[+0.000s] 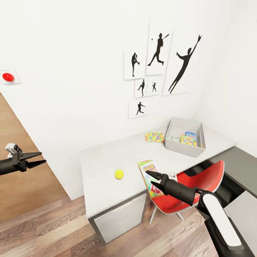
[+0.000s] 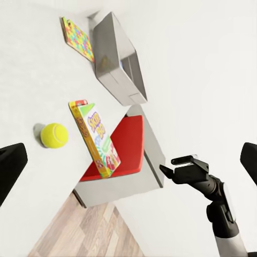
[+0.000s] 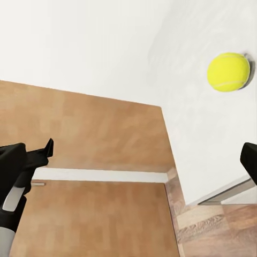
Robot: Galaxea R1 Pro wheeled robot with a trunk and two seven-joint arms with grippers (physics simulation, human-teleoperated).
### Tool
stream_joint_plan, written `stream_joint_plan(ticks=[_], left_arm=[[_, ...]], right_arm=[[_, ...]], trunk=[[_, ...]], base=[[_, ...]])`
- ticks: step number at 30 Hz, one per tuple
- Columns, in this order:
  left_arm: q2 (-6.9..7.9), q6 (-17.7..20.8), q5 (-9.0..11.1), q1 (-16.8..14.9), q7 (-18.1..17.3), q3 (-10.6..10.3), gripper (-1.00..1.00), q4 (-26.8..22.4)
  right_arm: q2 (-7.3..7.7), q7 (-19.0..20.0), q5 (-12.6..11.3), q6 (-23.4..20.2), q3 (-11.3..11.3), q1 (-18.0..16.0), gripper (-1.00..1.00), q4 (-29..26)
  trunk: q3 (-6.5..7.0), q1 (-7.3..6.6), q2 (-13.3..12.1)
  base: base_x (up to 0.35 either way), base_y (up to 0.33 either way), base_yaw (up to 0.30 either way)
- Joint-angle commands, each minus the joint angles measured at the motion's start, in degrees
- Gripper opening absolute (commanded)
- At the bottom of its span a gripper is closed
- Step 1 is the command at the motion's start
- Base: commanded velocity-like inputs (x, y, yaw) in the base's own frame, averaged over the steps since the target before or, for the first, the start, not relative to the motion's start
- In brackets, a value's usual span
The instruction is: Put all the toys in the child's room - the three board games (two on the bed and one on the table), the two jigsaw puzzles on the table, and the tennis ball on the table - inside the toy box on the table in the child's room.
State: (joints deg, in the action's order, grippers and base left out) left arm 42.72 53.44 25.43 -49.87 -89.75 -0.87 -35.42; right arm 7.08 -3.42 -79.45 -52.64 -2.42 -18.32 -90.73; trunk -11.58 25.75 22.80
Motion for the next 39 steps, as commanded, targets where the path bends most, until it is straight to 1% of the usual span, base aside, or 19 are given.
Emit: stream_joint_plan(ticks=[1, 5, 14, 19, 26, 30, 39], left_arm=[[0.0, 0.6, 0.0, -0.1, -0.3, -0.1, 1.0, 0.0], [-0.1, 0.6, 0.0, -0.1, -0.3, -0.1, 1.0, 0.0], [0.44, 0.6, 0.0, -0.1, -0.3, 0.0, 1.0, 0.0], [0.51, 0.6, 0.0, -0.1, -0.3, 0.0, 1.0, 0.0], [0.49, 0.6, 0.1, -0.1, -0.3, 0.0, 1.0, 0.1], [0.43, 0.6, 0.1, -0.1, -0.3, 0.0, 1.0, 0.0], [0.37, 0.6, 0.1, -0.1, -0.3, -0.1, 1.0, 0.0]], right_arm=[[0.03, -0.3, -0.4, -0.1, 0.0, -0.1, 1.0, 0.0], [0.08, -0.3, -0.3, -0.1, 0.1, -0.1, 1.0, 0.1], [-0.02, -0.4, -0.3, 0.1, 0.0, -0.1, 1.0, 1.2], [0.09, -0.3, -0.4, 2.3, 0.0, -0.1, 1.0, 1.7], [0.09, -0.3, -0.4, 2.9, 0.0, -0.1, 1.0, 1.7], [0.05, -0.3, -0.4, 3.0, -0.1, -0.1, 1.0, 1.7], [0.04, -0.4, -0.3, 3.2, -0.5, -0.1, 1.0, 1.8]], trunk=[[-0.02, 0.04, 0.1], [0.36, 0.04, 0.1], [1.22, 0.04, 0.1], [1.7, 0.04, 0.1], [2.37, 0.04, 0.1], [2.74, 0.04, 0.1], [2.94, 0.04, 0.1]], base=[[0.0, 0.0, 0.0], [0.0, 0.0, 0.0], [0.0, 0.0, 0.0], [0.0, 0.0, 0.0], [-0.014, 0.0, 0.0], [-0.14, 0.0, 0.0], [-0.076, 0.0, 0.0]])
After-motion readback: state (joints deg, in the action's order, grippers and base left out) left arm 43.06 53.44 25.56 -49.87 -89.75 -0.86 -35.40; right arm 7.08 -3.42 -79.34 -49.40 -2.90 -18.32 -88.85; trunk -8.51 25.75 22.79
